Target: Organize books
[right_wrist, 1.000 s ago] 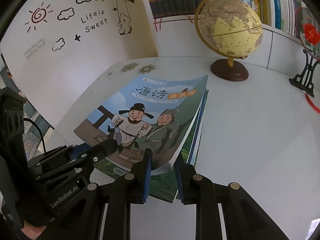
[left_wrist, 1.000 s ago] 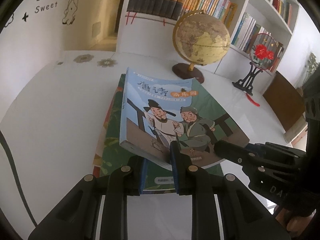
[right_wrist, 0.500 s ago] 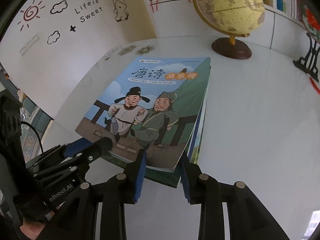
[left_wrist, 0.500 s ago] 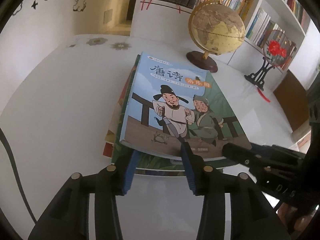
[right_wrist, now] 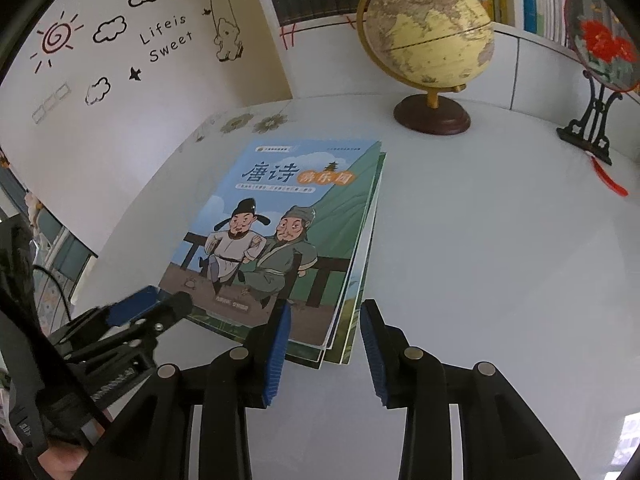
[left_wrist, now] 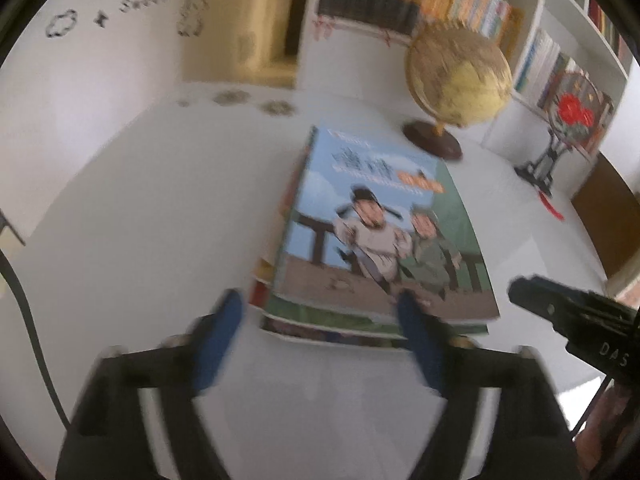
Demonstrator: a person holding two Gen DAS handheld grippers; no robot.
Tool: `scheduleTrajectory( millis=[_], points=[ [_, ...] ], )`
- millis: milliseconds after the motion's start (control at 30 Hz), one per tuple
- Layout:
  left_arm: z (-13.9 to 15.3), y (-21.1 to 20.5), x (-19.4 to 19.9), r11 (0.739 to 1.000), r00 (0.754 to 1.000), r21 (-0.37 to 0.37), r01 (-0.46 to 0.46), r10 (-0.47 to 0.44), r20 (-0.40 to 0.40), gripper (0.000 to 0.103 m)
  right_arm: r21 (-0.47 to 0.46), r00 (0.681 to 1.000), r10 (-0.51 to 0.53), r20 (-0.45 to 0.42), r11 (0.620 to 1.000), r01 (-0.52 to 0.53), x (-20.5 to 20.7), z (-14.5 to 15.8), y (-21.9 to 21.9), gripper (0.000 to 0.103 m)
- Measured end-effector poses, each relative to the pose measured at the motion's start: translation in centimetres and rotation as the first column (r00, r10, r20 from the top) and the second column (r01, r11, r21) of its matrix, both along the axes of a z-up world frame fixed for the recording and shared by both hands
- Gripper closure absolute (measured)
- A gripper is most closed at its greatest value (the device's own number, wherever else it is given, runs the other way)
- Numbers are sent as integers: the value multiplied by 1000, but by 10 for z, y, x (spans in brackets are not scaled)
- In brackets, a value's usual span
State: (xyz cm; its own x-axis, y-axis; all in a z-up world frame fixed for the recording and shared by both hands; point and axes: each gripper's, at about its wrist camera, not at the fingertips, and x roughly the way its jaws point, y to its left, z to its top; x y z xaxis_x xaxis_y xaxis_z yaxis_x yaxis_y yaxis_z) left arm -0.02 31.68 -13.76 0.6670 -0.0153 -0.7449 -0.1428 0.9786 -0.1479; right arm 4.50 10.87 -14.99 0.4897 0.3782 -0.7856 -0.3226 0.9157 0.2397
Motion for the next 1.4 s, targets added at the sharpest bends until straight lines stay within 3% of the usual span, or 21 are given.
scheduleTrajectory(
  millis=[233,500,567,1067,1200,1300,1400],
  points=[
    [29,-7,3,1000,997,16,7,-8,80,21,20,999,-33,-2,999,33,0,4,-12,68],
    [63,-45,10,993,982,58,100,-108,154,21,8,995,-68,67,998,68,-7,36,-33,68],
    [64,-48,10,992,982,65,107,-116,148,21,10,994,-74,85,997,73,-8,45,-37,54],
    [93,-18,-19,992,977,123,-4,-23,214,21,64,992,-36,121,998,29,-19,68,-16,51],
    [92,4,-19,992,982,123,-13,-10,190,21,57,990,-33,138,998,25,-19,71,-16,50],
    [82,16,-19,990,986,137,-8,-15,168,21,68,994,-30,104,997,23,-14,62,-16,50],
    [60,33,0,987,996,158,-10,-4,88,21,69,995,-35,95,997,28,-5,52,-15,50]
  ],
)
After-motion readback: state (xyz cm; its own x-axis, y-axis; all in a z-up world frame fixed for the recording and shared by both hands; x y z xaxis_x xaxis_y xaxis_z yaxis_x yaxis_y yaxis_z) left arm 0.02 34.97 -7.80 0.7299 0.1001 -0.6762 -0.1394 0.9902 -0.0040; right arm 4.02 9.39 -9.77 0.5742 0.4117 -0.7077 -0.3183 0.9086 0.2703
